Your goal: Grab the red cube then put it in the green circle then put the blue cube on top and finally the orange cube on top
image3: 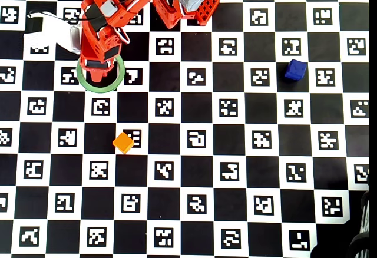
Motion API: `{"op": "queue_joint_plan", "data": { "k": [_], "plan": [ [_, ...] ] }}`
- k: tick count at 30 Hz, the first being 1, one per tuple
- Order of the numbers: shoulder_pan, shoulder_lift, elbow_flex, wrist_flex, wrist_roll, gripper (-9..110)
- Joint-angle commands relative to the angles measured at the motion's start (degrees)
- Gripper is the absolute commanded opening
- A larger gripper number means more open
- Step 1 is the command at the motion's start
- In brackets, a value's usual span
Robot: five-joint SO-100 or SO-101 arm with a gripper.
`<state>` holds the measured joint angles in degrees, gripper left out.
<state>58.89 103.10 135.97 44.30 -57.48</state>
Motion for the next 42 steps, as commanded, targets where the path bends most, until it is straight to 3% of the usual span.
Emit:
{"op": "queue_joint_plan", "data": {
  "k": [1,21,42],
  "plan": [
    [0.6,4.6,-0.2,-0.9,-0.1,8],
    [1.0,5.1,0.0,-0.2,-0.6,41],
    [1.4,6.6,-4.7,5.8,0.2,47]
  ]
}}
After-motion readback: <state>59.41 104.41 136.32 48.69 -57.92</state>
